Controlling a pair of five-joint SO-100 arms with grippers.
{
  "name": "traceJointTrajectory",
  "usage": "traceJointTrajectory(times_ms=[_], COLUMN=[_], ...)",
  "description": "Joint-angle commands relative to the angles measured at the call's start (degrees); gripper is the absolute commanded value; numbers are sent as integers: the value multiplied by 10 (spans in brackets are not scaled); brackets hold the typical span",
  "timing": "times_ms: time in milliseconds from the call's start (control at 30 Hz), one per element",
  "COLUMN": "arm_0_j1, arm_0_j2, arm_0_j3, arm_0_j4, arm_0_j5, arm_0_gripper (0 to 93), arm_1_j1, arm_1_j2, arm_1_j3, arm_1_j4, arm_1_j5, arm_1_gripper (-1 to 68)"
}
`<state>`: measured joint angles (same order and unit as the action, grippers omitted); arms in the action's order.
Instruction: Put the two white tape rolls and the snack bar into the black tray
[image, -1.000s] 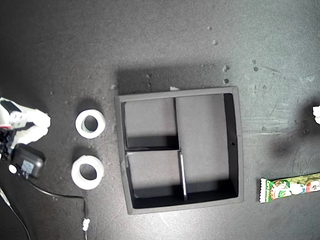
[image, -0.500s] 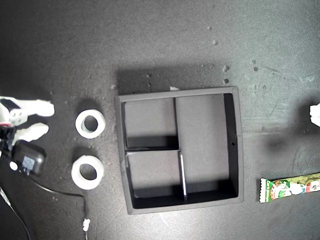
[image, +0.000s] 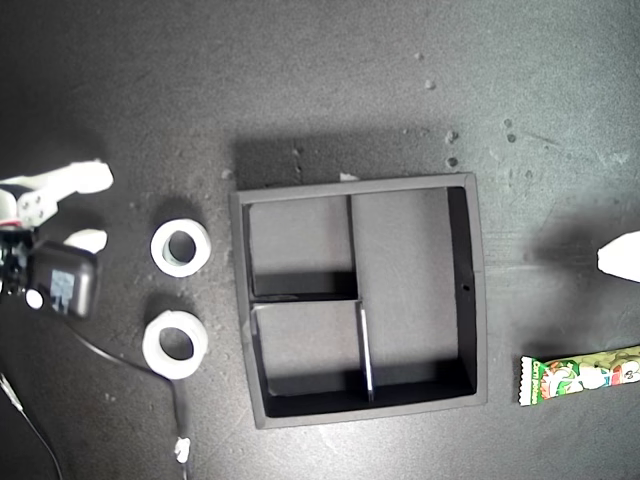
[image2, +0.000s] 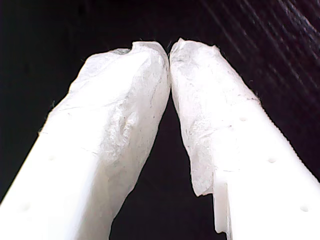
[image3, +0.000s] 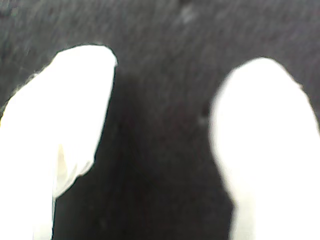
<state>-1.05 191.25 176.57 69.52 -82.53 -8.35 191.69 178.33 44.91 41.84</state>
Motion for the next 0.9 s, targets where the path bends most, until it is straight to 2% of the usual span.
traceJointTrajectory(times_ms=[0,100,233,333,467,567,633,867], arm_0_j1=[4,4,-1,-3,24,55,81,130], arm_0_j2=[28,28,28,28,18,-63,-140,-452], arm_0_j3=[33,33,33,6,-88,-163,-193,-337], arm_0_j4=[-105,-152,-196,-179,-119,-113,-135,-178], arm_0_j5=[163,222,241,243,257,267,265,279], arm_0_gripper=[0,35,76,94,118,138,187,178], arm_1_j1=[-25,-30,-18,-11,-11,-7,-4,-5], arm_1_j2=[4,4,4,4,4,4,4,4], arm_1_j3=[7,7,7,7,7,7,7,7], arm_1_j4=[-32,-44,-30,-48,-58,-46,-42,-40], arm_1_j5=[-17,42,97,104,105,118,125,140], arm_1_gripper=[-3,-3,-4,-4,-4,-4,-4,-4])
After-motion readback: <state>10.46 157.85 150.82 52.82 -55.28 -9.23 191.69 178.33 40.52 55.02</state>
